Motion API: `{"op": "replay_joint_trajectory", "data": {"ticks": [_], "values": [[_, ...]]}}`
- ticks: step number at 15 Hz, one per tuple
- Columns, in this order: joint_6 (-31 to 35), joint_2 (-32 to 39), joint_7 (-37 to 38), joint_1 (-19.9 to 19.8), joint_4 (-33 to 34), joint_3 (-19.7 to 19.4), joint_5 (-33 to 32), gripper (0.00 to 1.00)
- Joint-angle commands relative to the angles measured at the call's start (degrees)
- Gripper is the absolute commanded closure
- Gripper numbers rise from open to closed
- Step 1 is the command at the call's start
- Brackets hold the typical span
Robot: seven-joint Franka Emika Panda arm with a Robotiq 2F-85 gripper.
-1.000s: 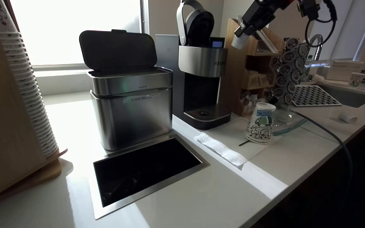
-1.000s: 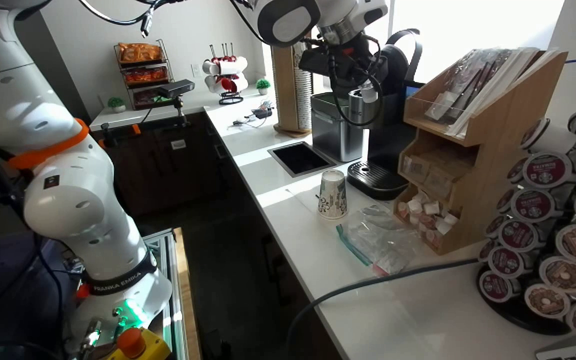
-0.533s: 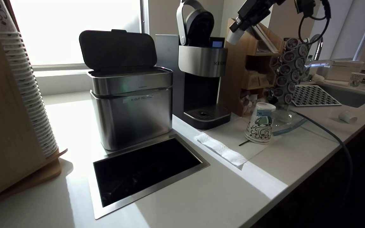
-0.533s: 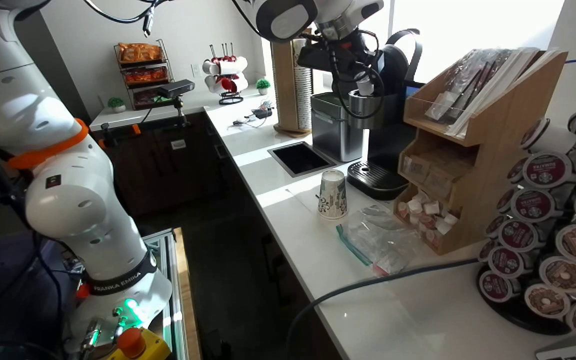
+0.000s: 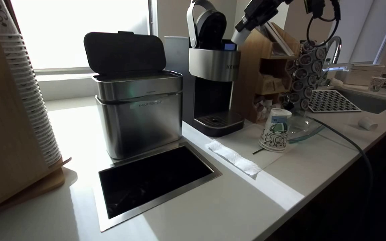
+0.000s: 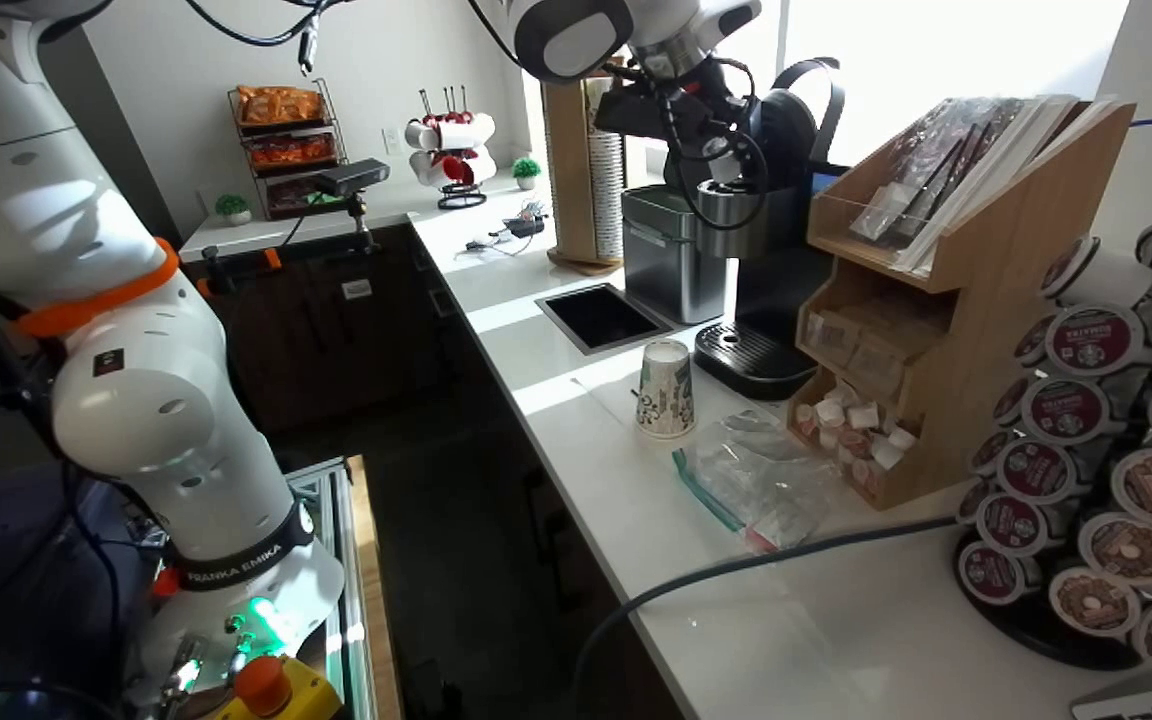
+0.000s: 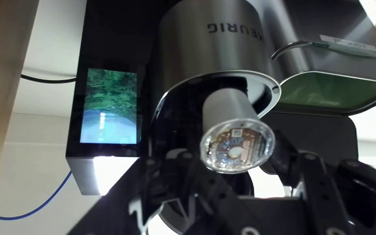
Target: Put the white object inside the coffee machine
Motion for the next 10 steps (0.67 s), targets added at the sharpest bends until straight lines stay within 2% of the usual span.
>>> {"op": "replay_joint_trajectory", "data": {"ticks": [1,8,10], "values": [[1.1,2.4,-1.9,-0.3,1.7,0.9,1.4,0.71],[1.7,5.7,-1.8,-1.0,5.3,3.1,0.9,0.71],[2.5,6.5,-2.1,-0.1,5.9,2.2,0.7,0.71]]}}
